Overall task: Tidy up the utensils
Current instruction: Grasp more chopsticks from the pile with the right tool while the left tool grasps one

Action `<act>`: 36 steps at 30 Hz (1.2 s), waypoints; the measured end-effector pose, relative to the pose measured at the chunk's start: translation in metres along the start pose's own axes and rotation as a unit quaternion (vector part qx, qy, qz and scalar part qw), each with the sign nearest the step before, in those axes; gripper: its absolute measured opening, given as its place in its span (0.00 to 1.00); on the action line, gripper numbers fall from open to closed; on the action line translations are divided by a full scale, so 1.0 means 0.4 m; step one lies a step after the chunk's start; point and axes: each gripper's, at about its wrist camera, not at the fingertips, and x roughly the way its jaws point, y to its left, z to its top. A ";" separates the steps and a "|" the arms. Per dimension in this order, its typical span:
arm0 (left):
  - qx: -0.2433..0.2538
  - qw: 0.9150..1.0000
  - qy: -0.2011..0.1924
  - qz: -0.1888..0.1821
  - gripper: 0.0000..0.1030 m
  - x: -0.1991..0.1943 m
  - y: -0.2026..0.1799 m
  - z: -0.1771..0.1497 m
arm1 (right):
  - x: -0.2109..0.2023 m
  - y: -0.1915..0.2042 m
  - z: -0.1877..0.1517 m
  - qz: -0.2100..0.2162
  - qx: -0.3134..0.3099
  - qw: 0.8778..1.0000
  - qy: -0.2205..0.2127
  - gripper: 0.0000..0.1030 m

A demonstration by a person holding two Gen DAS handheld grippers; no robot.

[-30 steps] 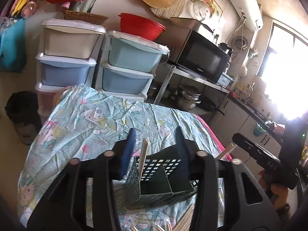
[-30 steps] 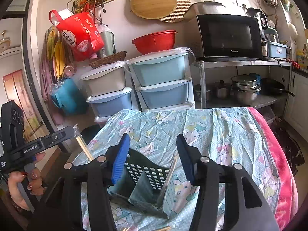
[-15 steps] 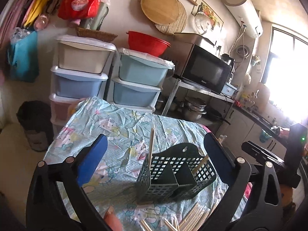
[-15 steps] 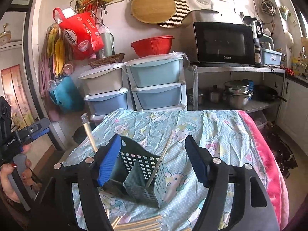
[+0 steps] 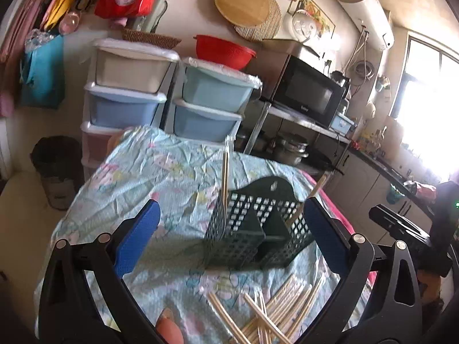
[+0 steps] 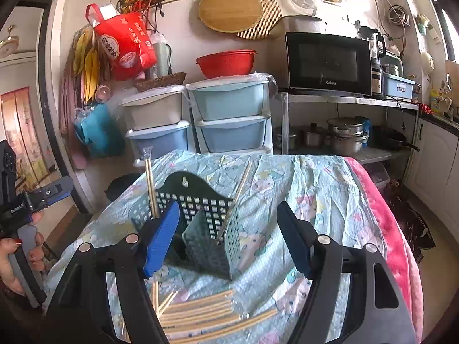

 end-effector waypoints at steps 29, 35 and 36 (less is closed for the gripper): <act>-0.102 0.975 0.199 -0.009 0.61 0.164 0.128 -0.248 | 0.090 0.181 -0.206 0.095 -0.062 0.983 0.143 0.44; -0.133 0.963 0.234 -0.028 0.55 0.206 0.155 -0.270 | 0.173 0.245 -0.235 0.118 -0.097 0.971 0.186 0.43; -0.137 0.960 0.241 -0.033 0.54 0.215 0.158 -0.272 | 0.186 0.249 -0.238 0.117 -0.101 0.969 0.192 0.43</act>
